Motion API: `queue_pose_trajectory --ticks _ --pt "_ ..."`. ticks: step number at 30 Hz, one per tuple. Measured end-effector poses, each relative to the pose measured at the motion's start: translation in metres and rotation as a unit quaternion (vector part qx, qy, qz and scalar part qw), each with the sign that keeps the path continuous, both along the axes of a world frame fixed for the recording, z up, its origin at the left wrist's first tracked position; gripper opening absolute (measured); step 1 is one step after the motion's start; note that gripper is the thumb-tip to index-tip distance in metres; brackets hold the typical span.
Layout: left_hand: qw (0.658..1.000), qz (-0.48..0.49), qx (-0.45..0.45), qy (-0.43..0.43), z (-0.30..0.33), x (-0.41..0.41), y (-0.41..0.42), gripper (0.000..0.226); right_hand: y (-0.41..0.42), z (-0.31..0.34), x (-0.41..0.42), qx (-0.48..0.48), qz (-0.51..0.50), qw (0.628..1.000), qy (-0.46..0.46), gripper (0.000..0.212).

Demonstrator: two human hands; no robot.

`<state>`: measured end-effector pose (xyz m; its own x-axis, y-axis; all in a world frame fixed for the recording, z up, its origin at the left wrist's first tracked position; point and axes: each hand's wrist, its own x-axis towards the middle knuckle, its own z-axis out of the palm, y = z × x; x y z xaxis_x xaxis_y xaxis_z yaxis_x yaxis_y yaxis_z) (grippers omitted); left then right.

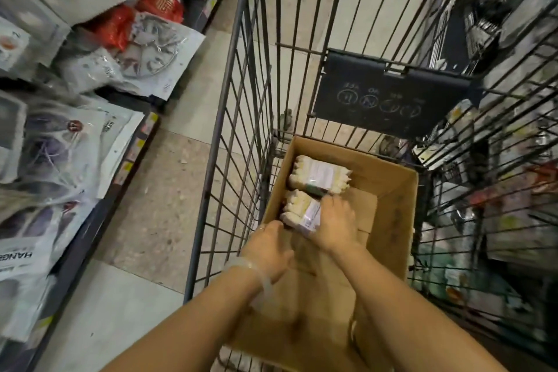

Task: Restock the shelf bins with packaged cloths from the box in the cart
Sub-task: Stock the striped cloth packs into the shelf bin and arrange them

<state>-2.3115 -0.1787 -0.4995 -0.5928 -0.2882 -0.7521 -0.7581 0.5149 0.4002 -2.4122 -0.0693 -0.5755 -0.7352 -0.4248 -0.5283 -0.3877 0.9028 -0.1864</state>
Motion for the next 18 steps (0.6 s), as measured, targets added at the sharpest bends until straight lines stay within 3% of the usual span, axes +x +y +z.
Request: queue_pose_trajectory --ticks 2,3,5,7,9,12,13,14,17,18 --pt "0.999 0.037 0.025 -0.004 0.005 0.001 0.002 0.056 0.018 0.013 0.003 -0.092 -0.144 0.979 -0.107 0.061" --pt "0.996 0.075 0.057 -0.004 0.007 0.002 0.003 0.057 0.028 0.022 0.003 -0.148 -0.225 0.943 -0.194 0.058" --pt "0.971 0.186 0.150 0.008 0.011 0.003 0.005 0.062 0.048 0.042 0.005 -0.238 -0.356 0.820 -0.380 0.058" --pt "0.917 0.317 0.239 0.024 0.018 0.002 0.006 0.072 0.062 0.055 0.007 -0.289 -0.397 0.732 -0.473 0.063" --pt "0.861 0.402 0.309 0.027 0.024 0.000 0.007 0.078 0.063 0.067 0.007 -0.316 -0.388 0.689 -0.524 0.064" --pt "0.837 0.425 0.343 0.038 0.029 -0.002 0.002 0.065 0.058 0.073 -0.004 -0.337 -0.386 0.648 -0.564 0.051" --pt "0.838 0.429 0.335 0.045 0.030 -0.003 0.000 0.062 0.055 0.074 -0.010 -0.343 -0.385 0.657 -0.549 0.046" --pt "0.835 0.439 0.326 0.052 0.029 -0.002 -0.004 0.061 0.049 0.071 -0.018 -0.343 -0.382 0.693 -0.507 0.042" --pt "0.831 0.461 0.302 0.071 0.022 -0.005 -0.014 0.060 0.029 0.054 -0.045 -0.282 -0.317 0.877 -0.224 0.046" --pt "0.831 0.464 0.297 0.076 0.020 -0.005 -0.017 0.056 0.022 0.046 -0.054 -0.250 -0.263 0.920 -0.145 0.052"
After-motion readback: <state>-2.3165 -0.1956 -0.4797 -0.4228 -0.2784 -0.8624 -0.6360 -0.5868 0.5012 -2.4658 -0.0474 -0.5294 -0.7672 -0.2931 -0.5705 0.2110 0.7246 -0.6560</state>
